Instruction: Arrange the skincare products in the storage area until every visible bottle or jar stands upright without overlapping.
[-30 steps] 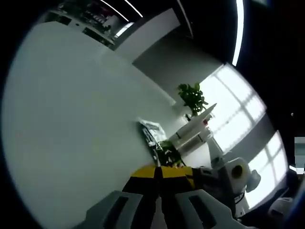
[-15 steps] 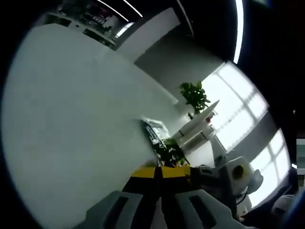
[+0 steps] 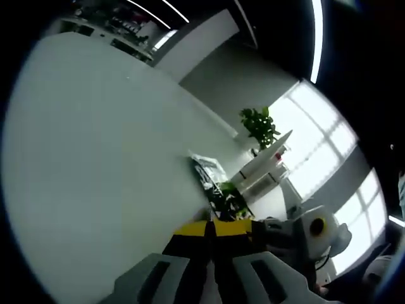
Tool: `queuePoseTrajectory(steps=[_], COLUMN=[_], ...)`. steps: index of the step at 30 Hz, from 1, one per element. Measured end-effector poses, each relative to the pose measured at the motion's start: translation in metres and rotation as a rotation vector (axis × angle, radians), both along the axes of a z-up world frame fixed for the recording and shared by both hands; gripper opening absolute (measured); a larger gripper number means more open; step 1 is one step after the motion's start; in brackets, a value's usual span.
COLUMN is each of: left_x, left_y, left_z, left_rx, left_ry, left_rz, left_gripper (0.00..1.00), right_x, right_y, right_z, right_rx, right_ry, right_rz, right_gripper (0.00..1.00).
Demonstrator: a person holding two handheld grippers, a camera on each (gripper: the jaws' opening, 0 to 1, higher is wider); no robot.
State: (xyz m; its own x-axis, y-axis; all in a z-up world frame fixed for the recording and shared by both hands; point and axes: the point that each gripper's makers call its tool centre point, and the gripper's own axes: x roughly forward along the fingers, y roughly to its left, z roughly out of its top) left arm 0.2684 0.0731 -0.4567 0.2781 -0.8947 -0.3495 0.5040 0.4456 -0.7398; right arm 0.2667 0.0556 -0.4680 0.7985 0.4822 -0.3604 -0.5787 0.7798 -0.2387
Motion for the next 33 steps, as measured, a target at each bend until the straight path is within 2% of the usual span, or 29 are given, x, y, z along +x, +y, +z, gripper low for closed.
queuePoseTrajectory(steps=[12,21,27,33], left_x=[-0.001,0.011,-0.004,-0.004], left_y=[0.003,0.027,0.03,0.028], left_z=[-0.002,0.008,-0.008,-0.008], left_rx=[0.002,-0.004,0.097,0.089], left_ry=[0.009,-0.021,-0.045,-0.045], left_rz=[-0.006,0.062,0.01,0.006], left_gripper=[0.01,0.0,0.0,0.0], right_x=[-0.001,-0.001,0.0,0.001], right_y=[-0.001,-0.001,-0.001,-0.001], right_z=[0.0,0.0,0.0,0.001], right_rx=[0.013,0.016,0.018,0.016], right_ry=[-0.013,-0.018,-0.02,-0.023], right_rz=[-0.005,-0.011,-0.012,-0.014], right_gripper=[0.0,0.0,0.0,0.0])
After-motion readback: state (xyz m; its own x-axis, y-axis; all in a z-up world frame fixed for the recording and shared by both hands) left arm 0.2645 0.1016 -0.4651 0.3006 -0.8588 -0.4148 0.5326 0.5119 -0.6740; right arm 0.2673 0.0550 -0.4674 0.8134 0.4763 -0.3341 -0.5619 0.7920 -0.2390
